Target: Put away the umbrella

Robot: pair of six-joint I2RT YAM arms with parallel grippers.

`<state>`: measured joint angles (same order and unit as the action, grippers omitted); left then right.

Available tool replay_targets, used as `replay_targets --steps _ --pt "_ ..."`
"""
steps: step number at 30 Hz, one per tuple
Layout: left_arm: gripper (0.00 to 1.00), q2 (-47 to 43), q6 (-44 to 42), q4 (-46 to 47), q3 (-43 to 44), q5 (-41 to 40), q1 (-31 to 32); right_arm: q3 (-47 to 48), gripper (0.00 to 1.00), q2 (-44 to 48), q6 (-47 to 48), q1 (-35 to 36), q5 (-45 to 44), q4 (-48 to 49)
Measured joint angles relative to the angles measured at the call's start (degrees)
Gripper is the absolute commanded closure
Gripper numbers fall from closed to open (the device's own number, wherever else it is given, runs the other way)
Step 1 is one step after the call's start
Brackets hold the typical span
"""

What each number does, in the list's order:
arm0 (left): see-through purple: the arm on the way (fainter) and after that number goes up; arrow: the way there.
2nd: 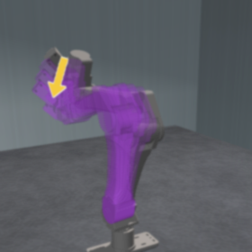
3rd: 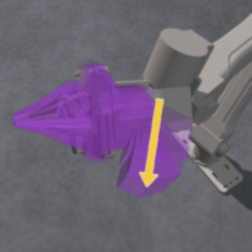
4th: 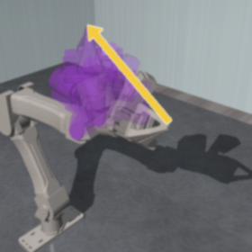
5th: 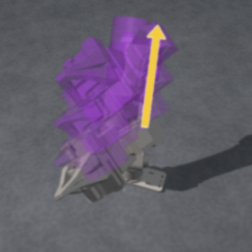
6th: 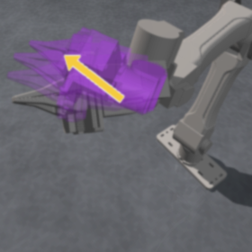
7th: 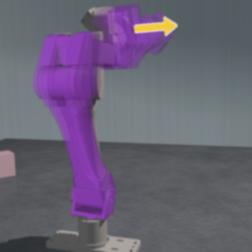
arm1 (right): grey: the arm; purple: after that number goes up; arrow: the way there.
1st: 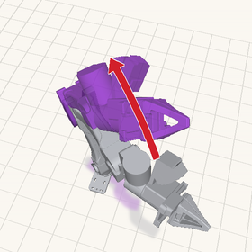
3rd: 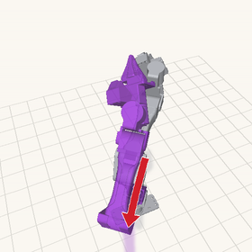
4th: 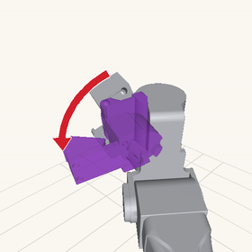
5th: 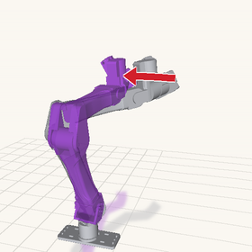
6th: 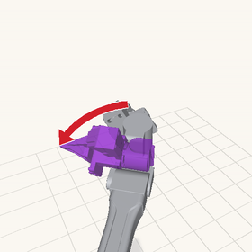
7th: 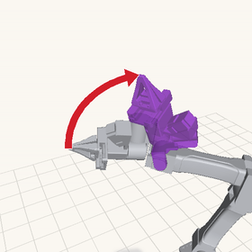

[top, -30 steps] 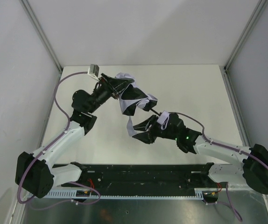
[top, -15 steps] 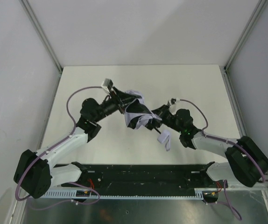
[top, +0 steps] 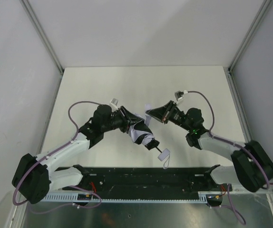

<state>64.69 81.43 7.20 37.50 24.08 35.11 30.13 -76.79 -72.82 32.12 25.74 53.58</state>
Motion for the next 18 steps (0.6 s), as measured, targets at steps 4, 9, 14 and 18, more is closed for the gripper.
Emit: replay_targets --steps 4,9,14,18 --pt "1.00 -0.6 -1.5 -6.1 0.0 -3.6 0.2 0.1 1.00 6.8 7.7 0.3 0.0 -3.6" --pt "1.00 1.1 -1.5 -9.0 0.0 -5.7 0.6 0.2 1.00 6.2 12.9 2.1 0.9 -3.3" --pt "1.00 7.2 -1.6 -11.8 0.0 -7.0 0.7 0.2 1.00 0.2 16.7 6.2 2.7 -1.7" --pt "1.00 12.3 -2.0 -13.9 0.0 -7.4 0.8 0.2 1.00 -3.2 20.0 7.2 3.6 -2.5"
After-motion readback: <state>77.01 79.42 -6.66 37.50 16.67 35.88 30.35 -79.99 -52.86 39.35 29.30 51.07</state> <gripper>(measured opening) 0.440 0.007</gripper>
